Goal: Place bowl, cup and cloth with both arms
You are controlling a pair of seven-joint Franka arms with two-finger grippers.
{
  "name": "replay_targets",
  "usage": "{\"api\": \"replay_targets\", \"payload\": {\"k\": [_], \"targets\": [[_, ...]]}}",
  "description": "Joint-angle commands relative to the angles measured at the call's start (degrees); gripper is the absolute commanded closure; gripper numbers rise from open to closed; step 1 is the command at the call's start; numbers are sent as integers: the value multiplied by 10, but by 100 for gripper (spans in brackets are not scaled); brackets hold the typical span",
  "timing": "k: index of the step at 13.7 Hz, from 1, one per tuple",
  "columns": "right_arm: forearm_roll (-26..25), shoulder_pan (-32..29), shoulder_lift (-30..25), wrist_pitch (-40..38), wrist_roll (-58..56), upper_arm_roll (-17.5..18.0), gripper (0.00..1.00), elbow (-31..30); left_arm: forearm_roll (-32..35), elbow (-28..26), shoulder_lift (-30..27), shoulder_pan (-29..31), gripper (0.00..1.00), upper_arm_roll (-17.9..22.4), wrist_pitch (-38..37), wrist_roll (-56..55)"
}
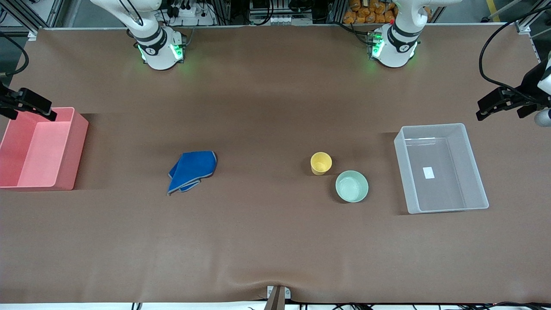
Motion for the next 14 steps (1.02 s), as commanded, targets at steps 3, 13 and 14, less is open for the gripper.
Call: {"api": "replay_targets", "payload": {"k": [3,13,14], "targets": [[2,-2,0,-4,0,2,0,4,7,1,-2,4,0,-7,-5,4],[0,6,1,-4,4,3,0,1,-45,-15,108,-28,0,-27,108,-16],[1,6,9,-6,1,3,0,1,-45,-26,125,-28,0,-34,135,-48]]}}
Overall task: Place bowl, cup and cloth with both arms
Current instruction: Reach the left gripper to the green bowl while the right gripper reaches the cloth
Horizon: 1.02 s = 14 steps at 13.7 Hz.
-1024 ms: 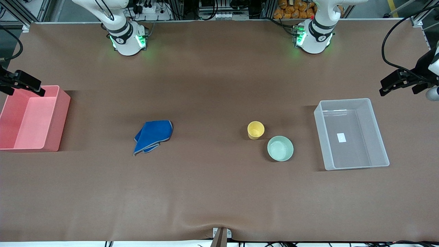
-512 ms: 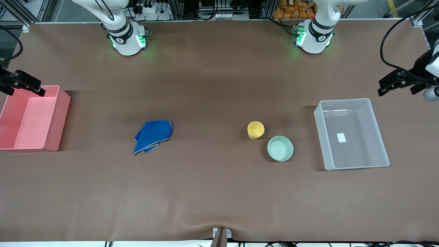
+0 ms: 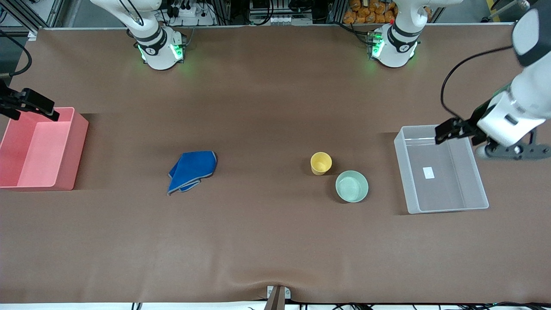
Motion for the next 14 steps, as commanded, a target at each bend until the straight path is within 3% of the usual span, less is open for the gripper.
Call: {"api": "replay_targets", "payload": {"k": [1,4,6,8,12,14], "targets": [[2,2,10,-10,2,1,0,3,-11,-20,50,1,0,-23,65,-77],[2,2,10,-10,2,1,0,6,-4,-65,93,-21,0,-52,163,-221],[2,4,12,-10,5,1,0,3,6,-131,101,-40,0,-52,245,-317],[4,9,51,-4,-9,2,0,7,6,-198,105,-52,0,-52,332,-366],[-17,61,104,27,2,0,0,1,42,-223,150,-72,0,-51,362,-447],[-11,62,136,48,28,1,0,-2,73,-222,171,-74,14,-52,374,-486]]}}
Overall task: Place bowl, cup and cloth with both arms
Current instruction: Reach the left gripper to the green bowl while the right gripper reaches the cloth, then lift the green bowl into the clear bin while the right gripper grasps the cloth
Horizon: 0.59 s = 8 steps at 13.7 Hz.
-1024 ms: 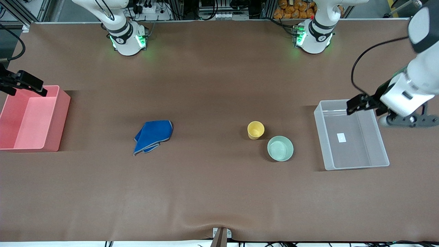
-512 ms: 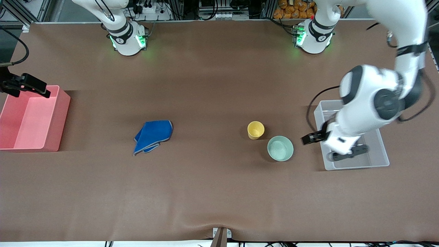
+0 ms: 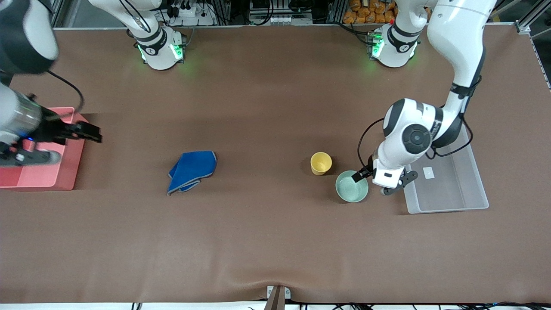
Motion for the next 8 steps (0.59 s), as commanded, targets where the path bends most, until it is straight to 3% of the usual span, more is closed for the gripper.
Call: {"api": "replay_targets", "payload": {"k": [1,4,5,7,8], "targets": [[3,-3,46,16,42,-1,0,3,31,2,26,-7,17,3,27,-46],[12,9,90,45,109,-1,0,-2,32,5,57,-8,30,3,78,-78],[13,11,104,61,131,-1,0,-6,31,5,63,-7,42,2,86,-82],[13,21,115,98,154,-1,0,-29,31,5,65,-7,85,3,88,-83],[13,21,116,118,155,-1,0,-45,32,5,62,-2,100,2,88,-84]]}}
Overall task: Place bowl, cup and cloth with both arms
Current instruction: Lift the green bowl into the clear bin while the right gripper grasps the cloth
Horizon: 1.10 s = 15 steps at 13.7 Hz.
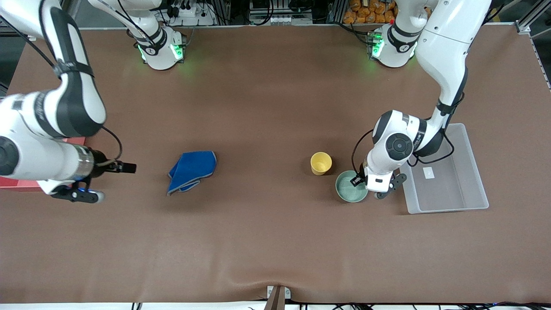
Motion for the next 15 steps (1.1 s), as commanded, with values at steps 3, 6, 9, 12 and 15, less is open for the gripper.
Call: {"api": "replay_targets", "payload": {"k": [3,6,9,12,15], "targets": [[4,7,3,96,22,0,0,-71,15,6,-31,5,100,4,3,-37],[5,20,6,119,77,1,0,-99,16,4,-91,32,100,6,-9,-26],[4,39,11,141,114,0,0,-104,15,9,-151,86,100,2,-76,64],[9,42,44,190,173,1,0,-104,15,10,-187,141,100,2,-157,203],[89,46,66,221,177,0,0,-105,15,4,-220,198,100,1,-240,345]]}}
